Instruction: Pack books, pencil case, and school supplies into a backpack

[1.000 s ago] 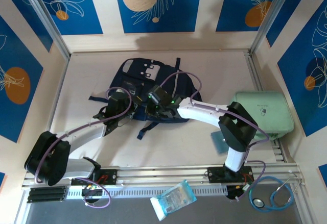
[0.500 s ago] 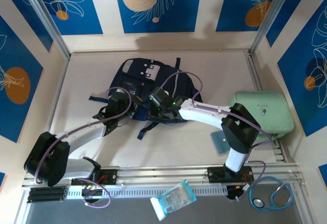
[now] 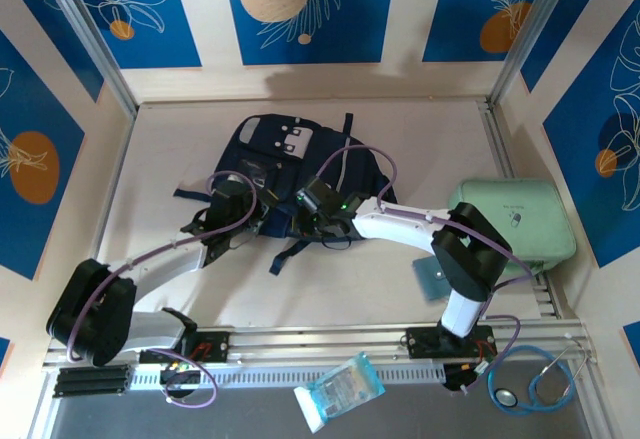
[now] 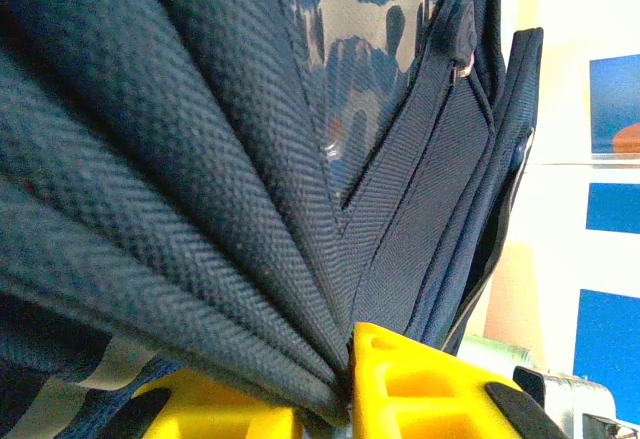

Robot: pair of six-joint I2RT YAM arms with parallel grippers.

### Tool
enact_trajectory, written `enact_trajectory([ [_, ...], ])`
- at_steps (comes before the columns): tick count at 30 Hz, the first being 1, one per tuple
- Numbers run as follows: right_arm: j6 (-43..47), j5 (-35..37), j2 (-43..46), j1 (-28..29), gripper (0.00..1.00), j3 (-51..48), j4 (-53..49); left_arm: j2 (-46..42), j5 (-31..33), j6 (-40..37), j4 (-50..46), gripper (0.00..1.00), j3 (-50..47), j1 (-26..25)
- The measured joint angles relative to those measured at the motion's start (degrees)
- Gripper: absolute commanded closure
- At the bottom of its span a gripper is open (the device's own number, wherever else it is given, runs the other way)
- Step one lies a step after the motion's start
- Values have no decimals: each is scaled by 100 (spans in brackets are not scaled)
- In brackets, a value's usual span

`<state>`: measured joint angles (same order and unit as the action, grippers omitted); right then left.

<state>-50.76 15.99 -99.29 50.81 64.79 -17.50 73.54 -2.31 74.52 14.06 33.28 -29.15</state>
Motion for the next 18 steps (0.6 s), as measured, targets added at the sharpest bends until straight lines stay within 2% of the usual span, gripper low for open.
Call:
enact_trajectory([
  [6,76,72,-2,2,68,4,-46,0,-2,0,2,83,0,4],
  [16,1250,741,-4,212,66,52,-103,0,-48,7,2,83,31,50],
  [18,1449,782,-4,212,68,-17,22,0,-63,20,0,84,39,52],
])
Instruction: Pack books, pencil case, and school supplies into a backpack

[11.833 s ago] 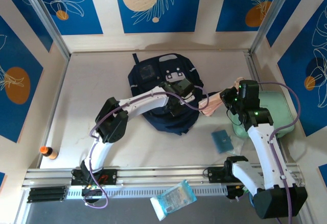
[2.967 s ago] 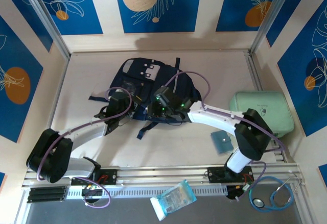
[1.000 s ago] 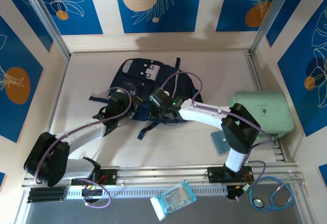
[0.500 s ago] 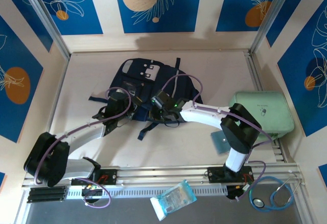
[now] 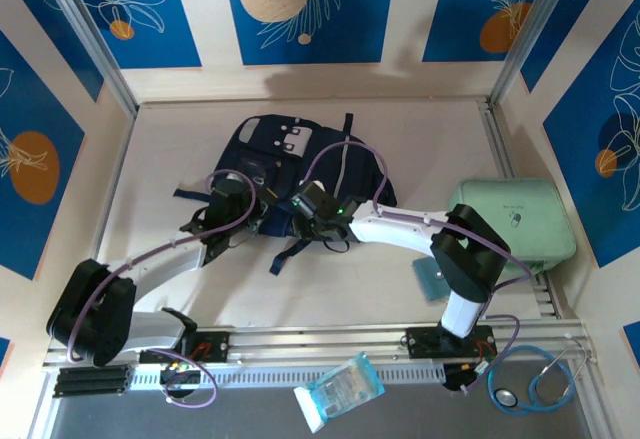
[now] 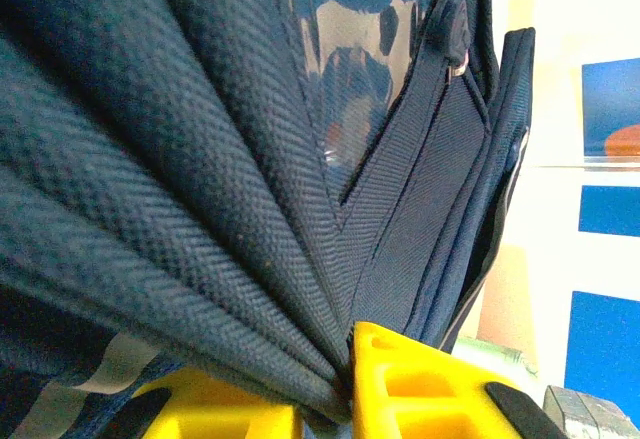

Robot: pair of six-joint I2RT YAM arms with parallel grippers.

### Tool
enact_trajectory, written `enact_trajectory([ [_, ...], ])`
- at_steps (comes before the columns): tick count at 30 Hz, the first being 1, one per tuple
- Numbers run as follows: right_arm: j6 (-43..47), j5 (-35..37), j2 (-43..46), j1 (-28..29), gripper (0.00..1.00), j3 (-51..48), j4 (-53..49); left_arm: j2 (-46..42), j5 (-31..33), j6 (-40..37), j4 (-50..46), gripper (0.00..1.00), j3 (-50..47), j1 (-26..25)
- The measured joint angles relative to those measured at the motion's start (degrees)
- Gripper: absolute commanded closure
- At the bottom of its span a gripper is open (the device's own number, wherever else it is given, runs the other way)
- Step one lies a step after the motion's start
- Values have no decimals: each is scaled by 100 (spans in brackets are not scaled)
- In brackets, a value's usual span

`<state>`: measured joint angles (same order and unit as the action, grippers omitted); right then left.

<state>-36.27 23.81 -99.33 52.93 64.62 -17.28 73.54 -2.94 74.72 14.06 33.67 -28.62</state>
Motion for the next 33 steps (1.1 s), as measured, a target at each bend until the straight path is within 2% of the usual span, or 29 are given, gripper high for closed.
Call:
enact_trajectory([
  [8,730,120,-367,-11,72,-70,664,2,7,122,-2,85,0,48],
  [12,986,127,-625,-61,81,63,896,7,28,155,0,85,0,87],
  [15,1045,127,-730,-105,88,160,951,37,50,153,7,85,-4,111],
  [21,1012,83,-614,-146,89,66,962,50,44,146,72,83,-92,142],
  [24,966,-138,-264,-186,89,-164,990,55,-4,131,120,83,-162,208],
  [30,625,-1029,514,-494,89,-634,1121,168,-129,122,186,82,-227,337],
  [33,411,-1377,623,-629,88,-763,1283,236,-155,122,214,82,-251,361],
])
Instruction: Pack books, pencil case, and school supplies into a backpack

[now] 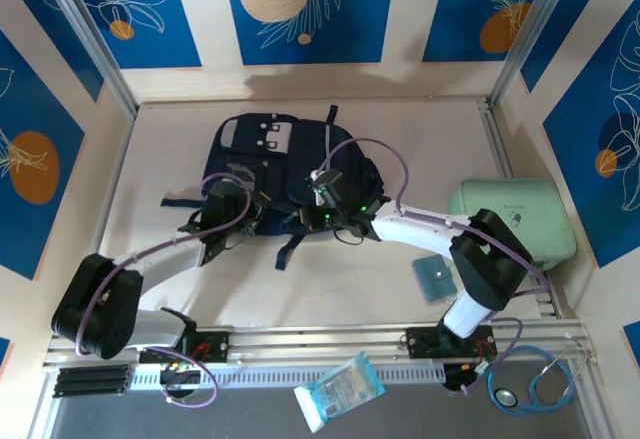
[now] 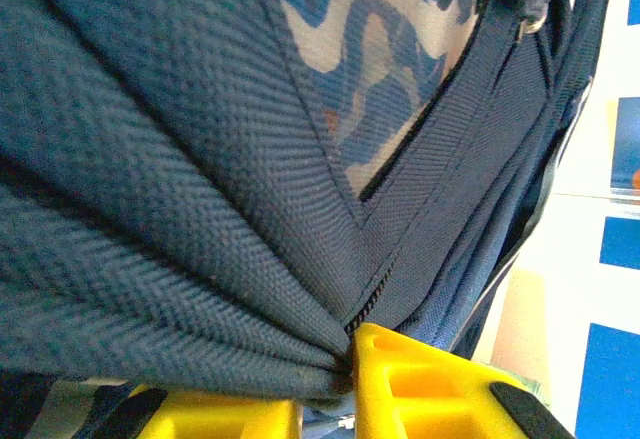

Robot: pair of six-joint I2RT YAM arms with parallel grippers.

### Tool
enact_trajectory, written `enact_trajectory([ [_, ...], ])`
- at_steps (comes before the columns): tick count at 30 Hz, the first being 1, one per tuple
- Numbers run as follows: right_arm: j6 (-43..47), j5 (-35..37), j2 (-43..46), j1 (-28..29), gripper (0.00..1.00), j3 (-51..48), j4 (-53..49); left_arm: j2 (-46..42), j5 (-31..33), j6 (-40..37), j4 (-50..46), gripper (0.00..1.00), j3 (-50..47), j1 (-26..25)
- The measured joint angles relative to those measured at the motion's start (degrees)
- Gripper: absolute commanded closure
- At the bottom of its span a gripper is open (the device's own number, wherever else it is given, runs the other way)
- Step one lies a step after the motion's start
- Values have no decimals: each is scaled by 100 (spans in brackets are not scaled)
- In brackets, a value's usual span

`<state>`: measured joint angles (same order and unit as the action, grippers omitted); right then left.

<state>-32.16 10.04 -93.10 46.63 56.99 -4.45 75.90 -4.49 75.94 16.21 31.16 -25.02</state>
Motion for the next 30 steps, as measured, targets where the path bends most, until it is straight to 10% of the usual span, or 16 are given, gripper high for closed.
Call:
enact_trajectory([
  [11,-817,-450,-437,-59,64,52,98,9,-105,-42,50,82,0,26],
  [30,-446,1233,-1401,463,75,1270,-896,37,-151,-35,92,82,0,42],
])
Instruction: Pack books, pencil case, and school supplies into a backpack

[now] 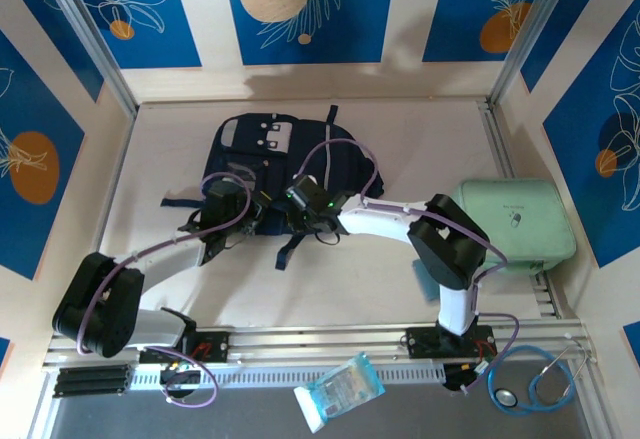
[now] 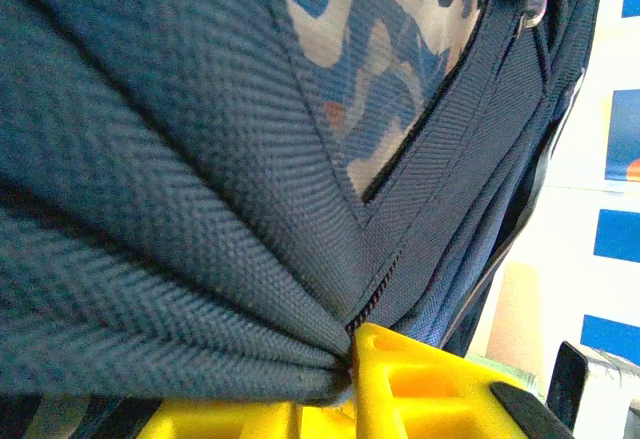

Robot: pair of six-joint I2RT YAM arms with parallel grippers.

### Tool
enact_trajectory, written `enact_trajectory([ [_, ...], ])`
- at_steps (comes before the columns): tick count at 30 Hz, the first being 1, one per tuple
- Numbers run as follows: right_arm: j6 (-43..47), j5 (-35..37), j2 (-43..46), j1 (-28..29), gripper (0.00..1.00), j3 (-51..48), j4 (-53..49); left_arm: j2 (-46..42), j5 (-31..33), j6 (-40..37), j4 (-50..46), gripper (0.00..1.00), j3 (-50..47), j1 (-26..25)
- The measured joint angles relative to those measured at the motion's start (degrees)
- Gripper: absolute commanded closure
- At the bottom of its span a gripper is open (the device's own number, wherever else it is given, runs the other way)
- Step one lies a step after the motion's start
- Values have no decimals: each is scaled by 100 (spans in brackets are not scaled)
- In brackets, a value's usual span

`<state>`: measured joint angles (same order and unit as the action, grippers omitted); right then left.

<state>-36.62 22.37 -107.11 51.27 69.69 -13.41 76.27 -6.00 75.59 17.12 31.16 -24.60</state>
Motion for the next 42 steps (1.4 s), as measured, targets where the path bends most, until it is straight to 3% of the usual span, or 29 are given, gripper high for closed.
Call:
enact_trajectory([
  [9,181,590,-219,168,76,232,-258,0,-22,-2,0,82,0,0],
  [13,299,754,-317,205,91,289,-278,0,-42,-2,-4,82,0,2],
  [17,310,887,-389,210,96,494,-503,0,-59,-4,-2,82,0,15],
  [28,-140,1200,177,208,94,157,-1023,-4,-380,-118,-24,84,0,243],
  [34,-398,1528,341,-83,90,-205,-1434,-7,-551,-214,-63,84,0,356],
  [42,-92,1196,341,-273,83,-308,-1200,-7,-599,-221,-92,84,0,404],
])
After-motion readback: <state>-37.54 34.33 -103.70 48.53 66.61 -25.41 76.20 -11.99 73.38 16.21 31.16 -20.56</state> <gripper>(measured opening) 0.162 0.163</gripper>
